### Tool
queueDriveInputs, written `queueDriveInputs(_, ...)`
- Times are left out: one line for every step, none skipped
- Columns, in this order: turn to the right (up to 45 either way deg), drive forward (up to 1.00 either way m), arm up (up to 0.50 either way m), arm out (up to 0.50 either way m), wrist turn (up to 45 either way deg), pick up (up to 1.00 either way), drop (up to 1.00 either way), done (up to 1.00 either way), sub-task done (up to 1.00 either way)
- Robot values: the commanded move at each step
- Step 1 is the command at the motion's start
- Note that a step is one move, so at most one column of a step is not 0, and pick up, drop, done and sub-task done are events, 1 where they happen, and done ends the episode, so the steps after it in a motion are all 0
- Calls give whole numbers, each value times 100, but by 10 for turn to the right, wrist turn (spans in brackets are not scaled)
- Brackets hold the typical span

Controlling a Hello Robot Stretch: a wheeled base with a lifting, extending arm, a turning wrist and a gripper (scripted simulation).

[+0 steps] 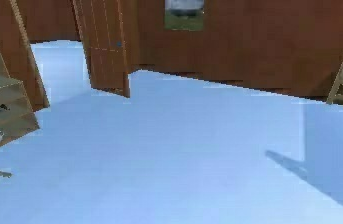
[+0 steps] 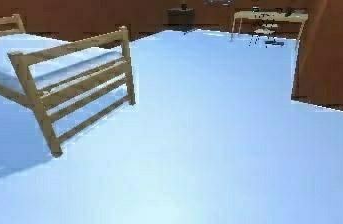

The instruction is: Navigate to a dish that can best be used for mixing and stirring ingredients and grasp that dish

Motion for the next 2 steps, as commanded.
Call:
queueDriveInputs(450,0,0,0,0,0,0,0,0)
queueDriveInputs(450,0,0,0,0,0,0,0,0)
